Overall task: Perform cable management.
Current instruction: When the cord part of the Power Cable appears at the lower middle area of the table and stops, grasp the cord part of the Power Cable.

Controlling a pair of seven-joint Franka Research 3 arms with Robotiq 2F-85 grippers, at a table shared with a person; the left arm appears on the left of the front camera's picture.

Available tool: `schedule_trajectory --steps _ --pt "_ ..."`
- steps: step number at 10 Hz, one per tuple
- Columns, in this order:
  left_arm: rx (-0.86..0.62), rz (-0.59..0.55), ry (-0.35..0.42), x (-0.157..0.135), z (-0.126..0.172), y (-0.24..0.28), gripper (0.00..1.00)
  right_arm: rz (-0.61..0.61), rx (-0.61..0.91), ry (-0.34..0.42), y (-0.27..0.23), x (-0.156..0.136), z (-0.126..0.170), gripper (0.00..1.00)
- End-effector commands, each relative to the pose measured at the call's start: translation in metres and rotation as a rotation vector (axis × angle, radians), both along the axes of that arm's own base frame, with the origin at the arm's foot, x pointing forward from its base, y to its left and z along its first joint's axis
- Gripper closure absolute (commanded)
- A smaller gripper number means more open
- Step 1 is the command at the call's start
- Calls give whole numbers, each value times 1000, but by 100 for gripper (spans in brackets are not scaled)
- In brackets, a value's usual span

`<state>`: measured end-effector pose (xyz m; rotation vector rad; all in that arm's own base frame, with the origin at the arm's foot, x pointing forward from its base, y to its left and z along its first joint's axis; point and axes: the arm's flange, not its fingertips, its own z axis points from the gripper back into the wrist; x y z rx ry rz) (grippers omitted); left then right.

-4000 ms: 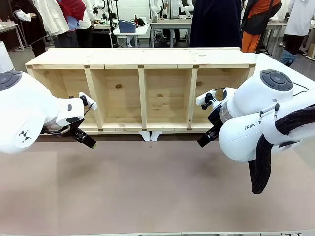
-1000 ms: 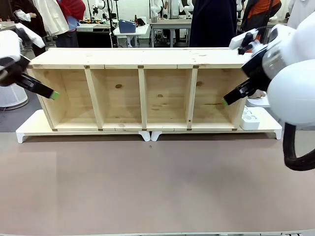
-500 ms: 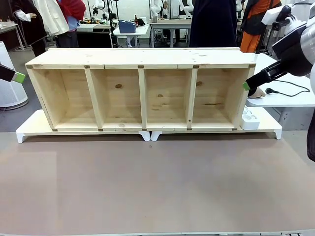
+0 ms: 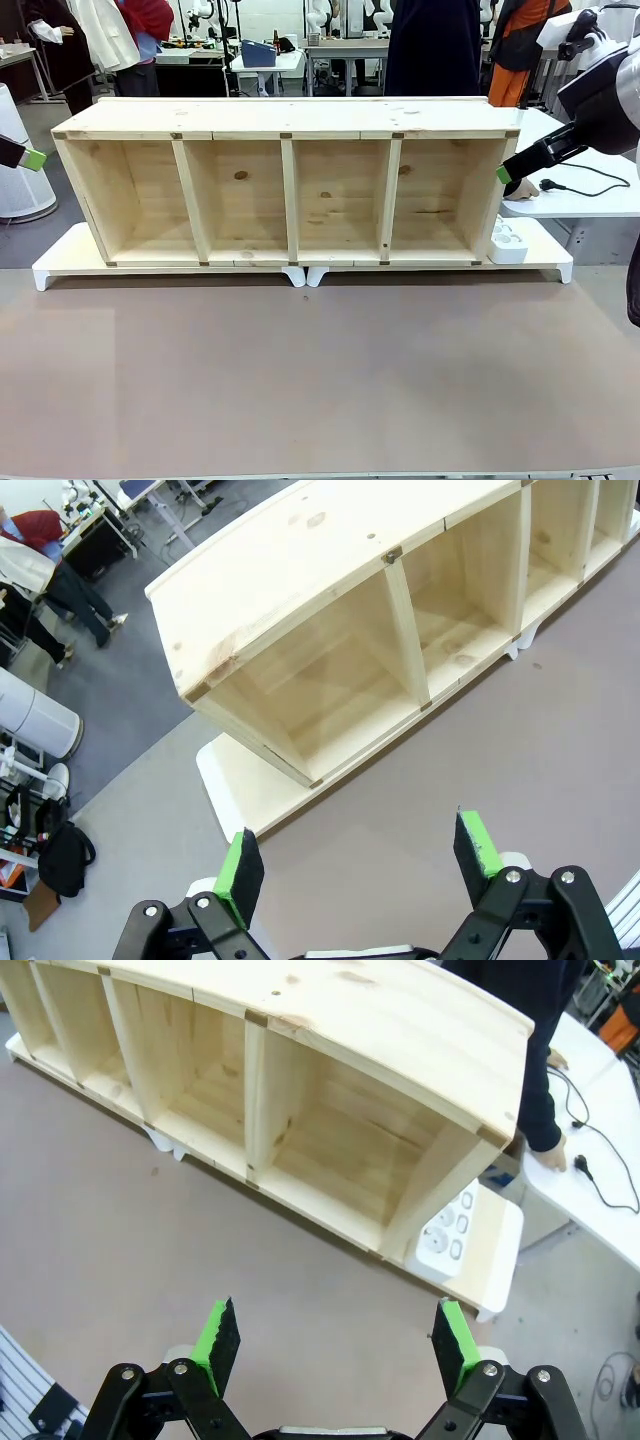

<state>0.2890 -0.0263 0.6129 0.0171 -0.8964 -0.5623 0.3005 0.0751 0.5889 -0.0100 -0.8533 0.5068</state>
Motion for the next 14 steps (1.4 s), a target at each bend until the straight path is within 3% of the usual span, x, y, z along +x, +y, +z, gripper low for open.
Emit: schedule_trajectory --steps 1,14 --pt "-3 1 -12 3 0 -1 0 1 -2 -4 1 1 0 0" --pt "-3 1 -12 3 0 -1 0 1 -2 -4 1 1 0 0"
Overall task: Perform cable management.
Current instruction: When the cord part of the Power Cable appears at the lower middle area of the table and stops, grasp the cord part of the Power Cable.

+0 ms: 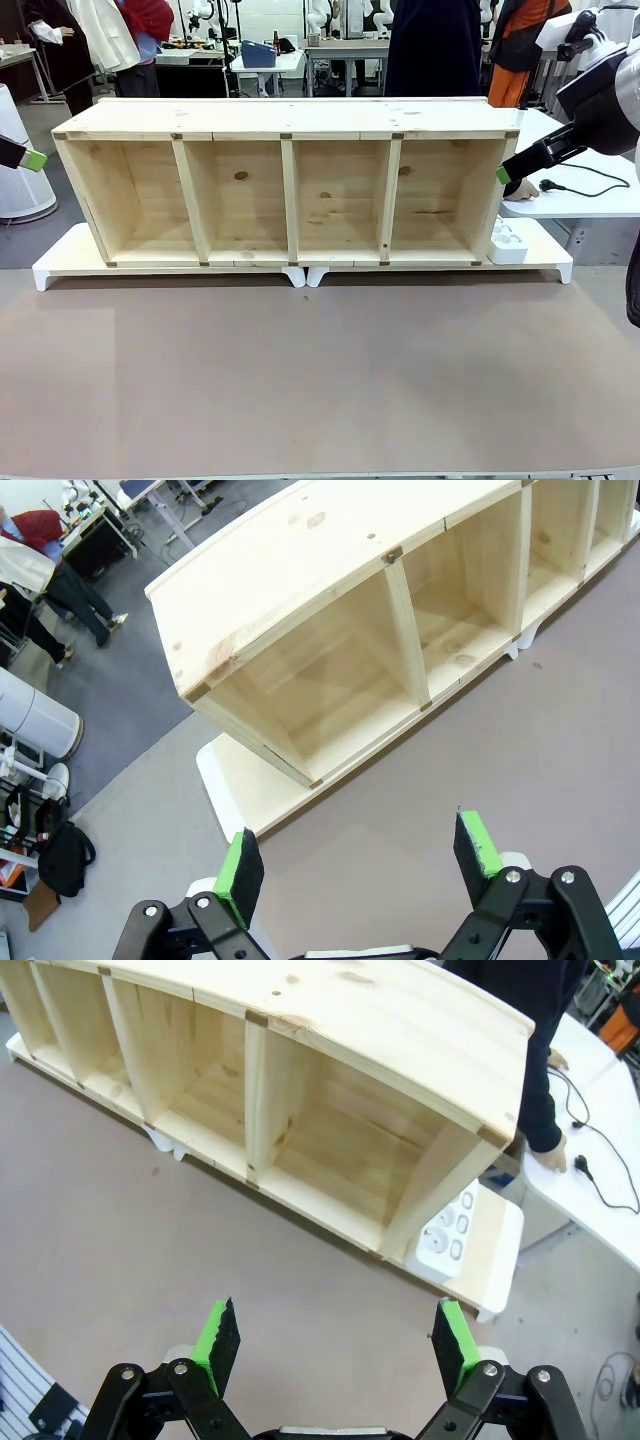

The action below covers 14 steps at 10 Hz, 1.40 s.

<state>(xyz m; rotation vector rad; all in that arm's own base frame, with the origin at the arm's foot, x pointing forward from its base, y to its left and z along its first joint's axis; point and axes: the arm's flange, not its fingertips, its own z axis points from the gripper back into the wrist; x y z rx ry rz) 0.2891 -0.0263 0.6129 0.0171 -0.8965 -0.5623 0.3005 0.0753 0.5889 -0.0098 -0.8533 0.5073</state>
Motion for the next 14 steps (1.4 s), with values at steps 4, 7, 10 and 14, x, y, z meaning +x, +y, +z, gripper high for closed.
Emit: schedule_trajectory --steps 4,7,10,14 --pt "-3 1 -12 3 0 -1 0 0 -2 -4 1 1 0 0" --pt "-3 1 -12 3 0 -1 0 0 -2 -4 1 1 0 0" --pt "-3 1 -12 3 0 -1 0 0 -2 -4 1 1 0 0" --pt "-3 1 -12 3 0 -1 0 0 -2 -4 1 1 0 0"
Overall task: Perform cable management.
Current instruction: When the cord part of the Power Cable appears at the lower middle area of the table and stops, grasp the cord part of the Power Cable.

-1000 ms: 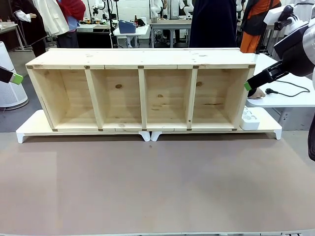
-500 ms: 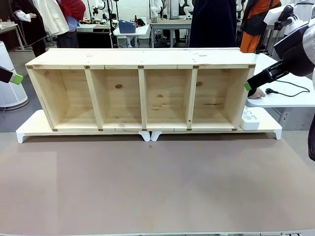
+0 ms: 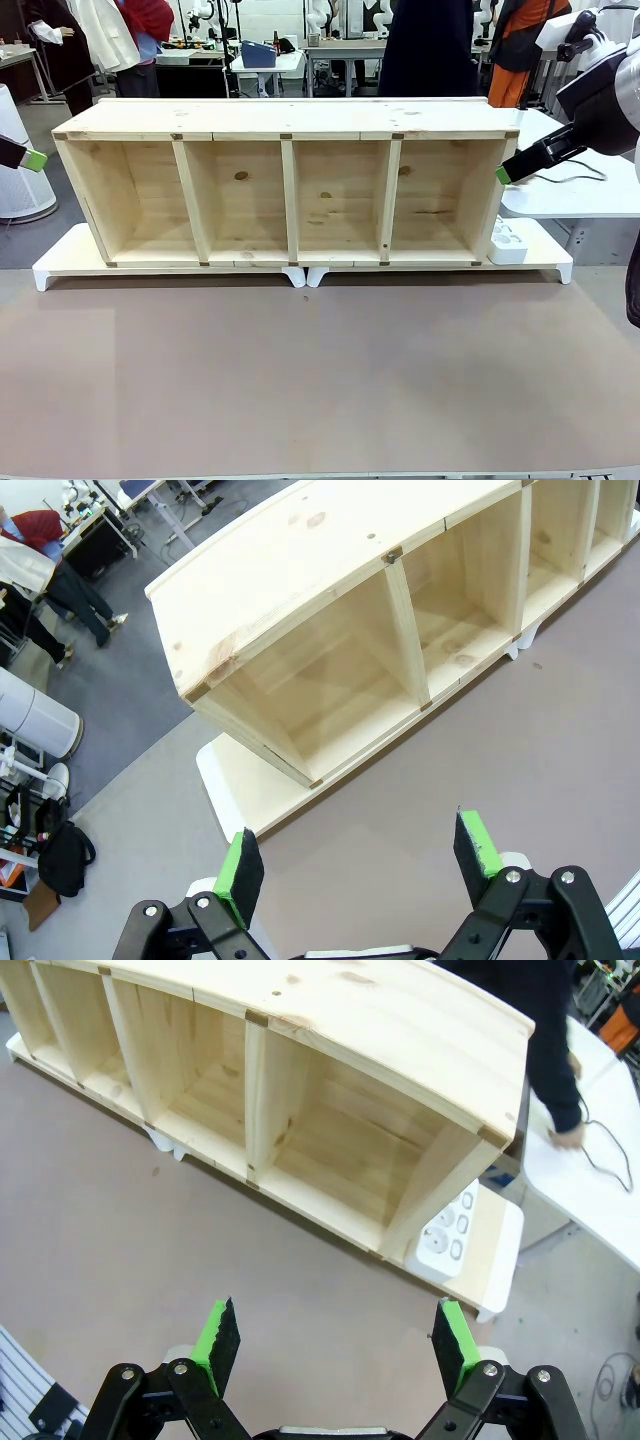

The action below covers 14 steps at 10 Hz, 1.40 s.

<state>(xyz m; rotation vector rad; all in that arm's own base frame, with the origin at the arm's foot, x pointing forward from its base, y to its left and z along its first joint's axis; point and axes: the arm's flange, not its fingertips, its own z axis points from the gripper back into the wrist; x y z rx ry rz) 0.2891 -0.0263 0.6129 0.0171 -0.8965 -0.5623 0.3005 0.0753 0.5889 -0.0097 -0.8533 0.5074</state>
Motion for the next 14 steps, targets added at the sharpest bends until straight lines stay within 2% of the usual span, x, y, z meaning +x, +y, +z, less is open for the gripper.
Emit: schedule_trajectory --steps 1,14 --pt "-3 1 -12 3 0 -1 0 0 -2 -4 1 1 0 0" --pt "-3 1 -12 3 0 -1 0 0 -2 -4 1 1 0 0"
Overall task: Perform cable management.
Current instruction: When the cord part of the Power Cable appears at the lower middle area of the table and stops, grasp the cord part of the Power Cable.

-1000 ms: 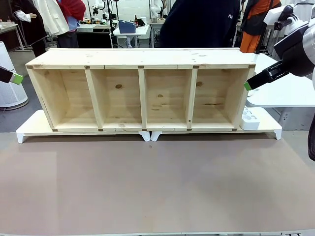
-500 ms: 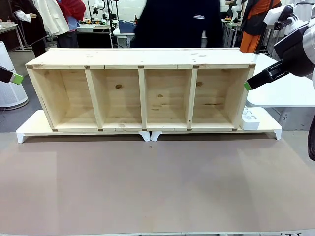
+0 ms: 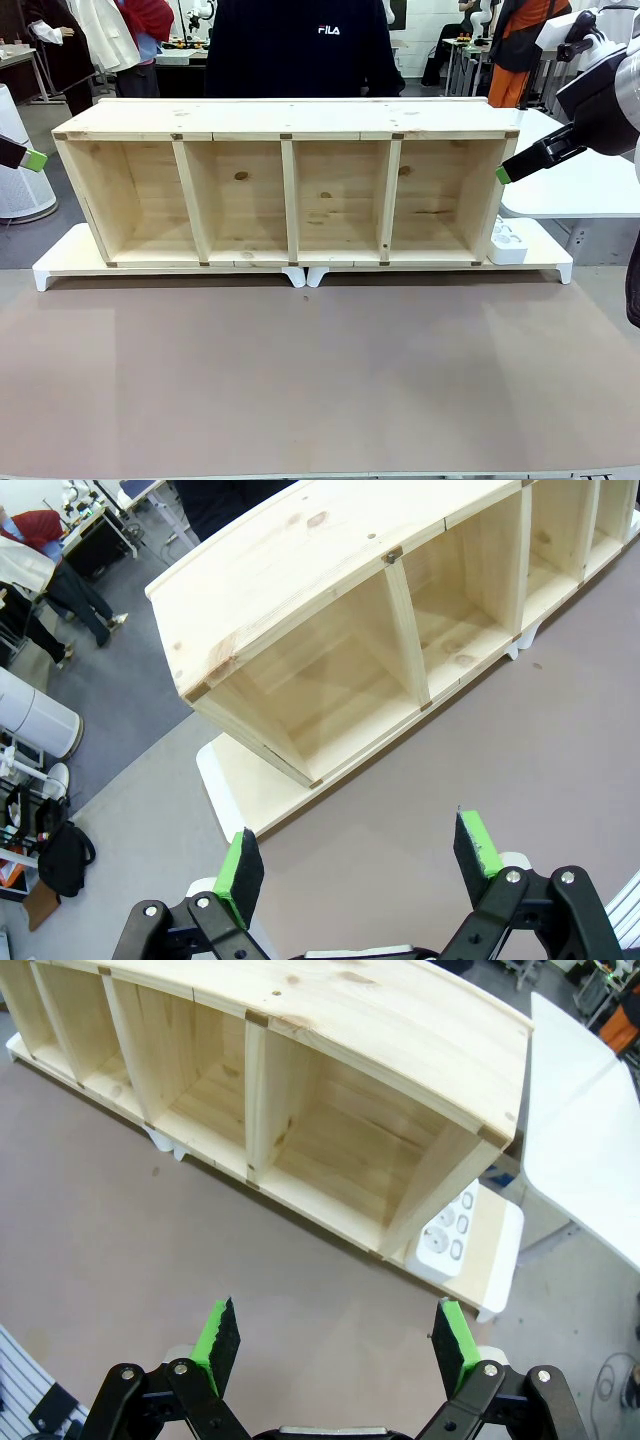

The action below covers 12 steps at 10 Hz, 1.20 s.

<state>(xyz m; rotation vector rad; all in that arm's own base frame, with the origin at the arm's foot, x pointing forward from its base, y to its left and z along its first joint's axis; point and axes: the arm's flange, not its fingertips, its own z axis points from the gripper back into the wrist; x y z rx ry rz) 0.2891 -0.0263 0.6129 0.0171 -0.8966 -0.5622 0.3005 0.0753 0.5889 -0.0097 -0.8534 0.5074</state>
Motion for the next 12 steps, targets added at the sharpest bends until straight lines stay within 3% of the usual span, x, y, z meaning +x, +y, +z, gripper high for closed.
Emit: schedule_trajectory --steps 1,12 --pt "-3 1 -12 3 0 -1 0 0 -2 -3 1 1 0 0" --pt "-3 1 -12 3 0 -1 0 0 -2 -3 1 1 0 0"
